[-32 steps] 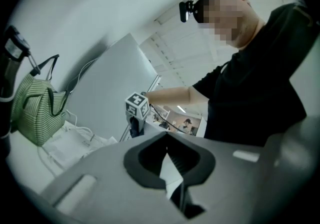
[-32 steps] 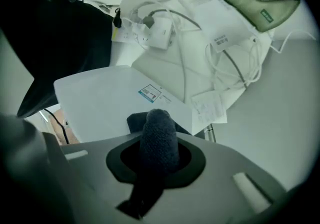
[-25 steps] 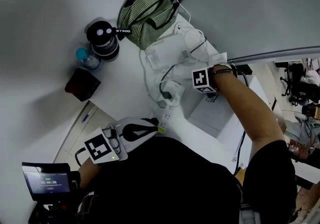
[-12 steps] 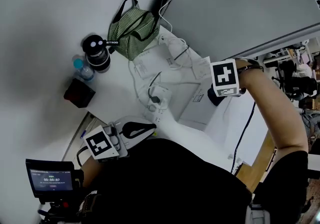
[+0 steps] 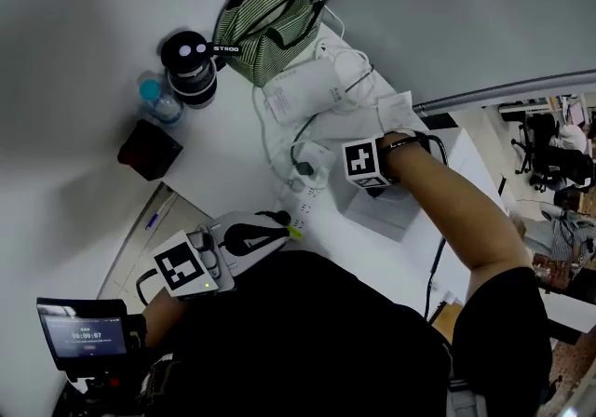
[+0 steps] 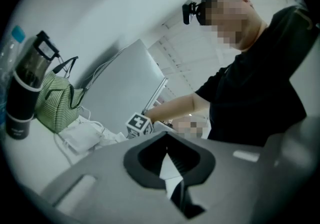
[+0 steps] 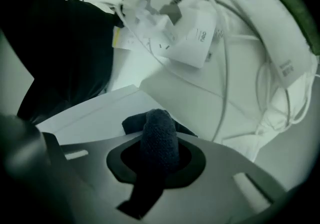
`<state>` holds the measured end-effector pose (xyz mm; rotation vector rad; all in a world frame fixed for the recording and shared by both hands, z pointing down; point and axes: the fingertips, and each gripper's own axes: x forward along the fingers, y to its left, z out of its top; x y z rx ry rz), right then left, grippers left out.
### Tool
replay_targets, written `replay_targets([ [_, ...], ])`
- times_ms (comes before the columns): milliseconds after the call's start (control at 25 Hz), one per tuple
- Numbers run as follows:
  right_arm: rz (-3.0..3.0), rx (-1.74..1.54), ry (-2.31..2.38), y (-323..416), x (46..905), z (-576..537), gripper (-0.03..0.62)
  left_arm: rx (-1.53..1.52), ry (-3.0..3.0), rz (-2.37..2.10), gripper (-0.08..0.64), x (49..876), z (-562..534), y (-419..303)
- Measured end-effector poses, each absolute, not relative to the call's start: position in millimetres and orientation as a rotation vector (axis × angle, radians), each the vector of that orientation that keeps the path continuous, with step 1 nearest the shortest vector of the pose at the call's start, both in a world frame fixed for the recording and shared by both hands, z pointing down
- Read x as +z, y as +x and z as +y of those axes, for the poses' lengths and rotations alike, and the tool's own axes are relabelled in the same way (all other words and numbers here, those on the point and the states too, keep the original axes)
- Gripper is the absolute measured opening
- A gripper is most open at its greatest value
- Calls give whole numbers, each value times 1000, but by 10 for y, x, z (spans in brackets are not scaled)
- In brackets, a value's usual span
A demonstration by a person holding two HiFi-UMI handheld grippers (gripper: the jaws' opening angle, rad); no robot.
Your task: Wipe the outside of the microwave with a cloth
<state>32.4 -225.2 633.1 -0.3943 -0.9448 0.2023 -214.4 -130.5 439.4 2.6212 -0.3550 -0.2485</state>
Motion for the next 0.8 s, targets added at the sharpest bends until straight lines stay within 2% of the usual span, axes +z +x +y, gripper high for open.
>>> replay_targets([
  [240, -985, 234, -364, 243, 6923, -2216, 49, -248, 2590, -420, 3, 4530, -1316, -2324],
  [320, -1012, 228, -358, 212, 6680, -2220, 54, -258, 2604, -405, 3, 4487, -1299, -2284],
  [520, -1076, 194, -427, 41, 5061, -2100, 54, -296, 2664, -332, 3, 4223, -1360, -2102],
  [600, -1074, 160, -448, 2, 4676, -2025, 54, -302, 2688, -296, 3, 4122, -1363, -2012],
  [800, -1031, 180, -486, -46, 5115, -1732, 52, -311, 2694, -267, 3, 4075, -1309, -1952],
])
